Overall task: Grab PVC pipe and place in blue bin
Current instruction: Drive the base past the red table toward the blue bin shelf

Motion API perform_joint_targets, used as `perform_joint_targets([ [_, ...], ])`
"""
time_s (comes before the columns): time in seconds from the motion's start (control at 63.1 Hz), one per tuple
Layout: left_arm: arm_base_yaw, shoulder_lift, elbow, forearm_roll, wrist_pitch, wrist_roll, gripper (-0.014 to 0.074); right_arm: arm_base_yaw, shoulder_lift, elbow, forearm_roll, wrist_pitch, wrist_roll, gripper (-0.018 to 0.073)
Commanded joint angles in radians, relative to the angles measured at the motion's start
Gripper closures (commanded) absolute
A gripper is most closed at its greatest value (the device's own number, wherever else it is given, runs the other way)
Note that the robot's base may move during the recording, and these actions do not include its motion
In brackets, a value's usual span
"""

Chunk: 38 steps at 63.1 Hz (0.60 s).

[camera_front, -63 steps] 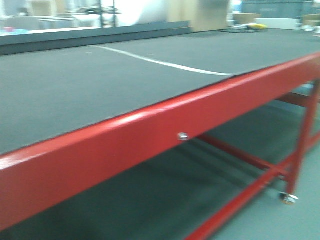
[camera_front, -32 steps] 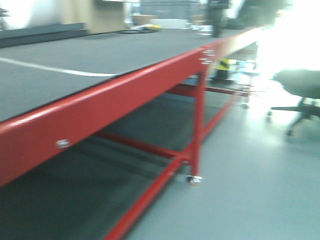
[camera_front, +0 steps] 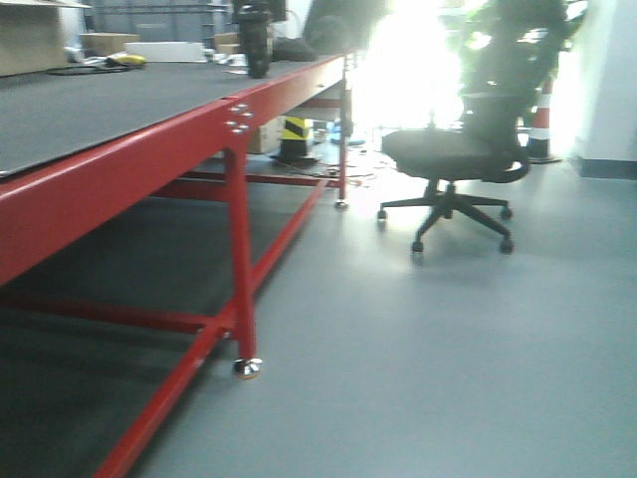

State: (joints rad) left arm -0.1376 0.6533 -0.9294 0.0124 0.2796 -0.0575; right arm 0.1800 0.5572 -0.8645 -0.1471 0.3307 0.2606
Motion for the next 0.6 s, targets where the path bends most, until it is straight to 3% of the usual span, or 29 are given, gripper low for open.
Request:
perform_joint_targets([
  [0.0,0.004,-0.004,-0.003,-0.004,-0.021,-0.008,0.0707,0.002,-0.003,-0.006,-0.003,-0.024,-0.002,0.0727],
  [0.587,0.004,-0.004,-0.003,-0.004,-0.021,-0.008,0.0707,0.002,-0.003,-0.006,-0.003,-0.024,-0.002,0.0727],
])
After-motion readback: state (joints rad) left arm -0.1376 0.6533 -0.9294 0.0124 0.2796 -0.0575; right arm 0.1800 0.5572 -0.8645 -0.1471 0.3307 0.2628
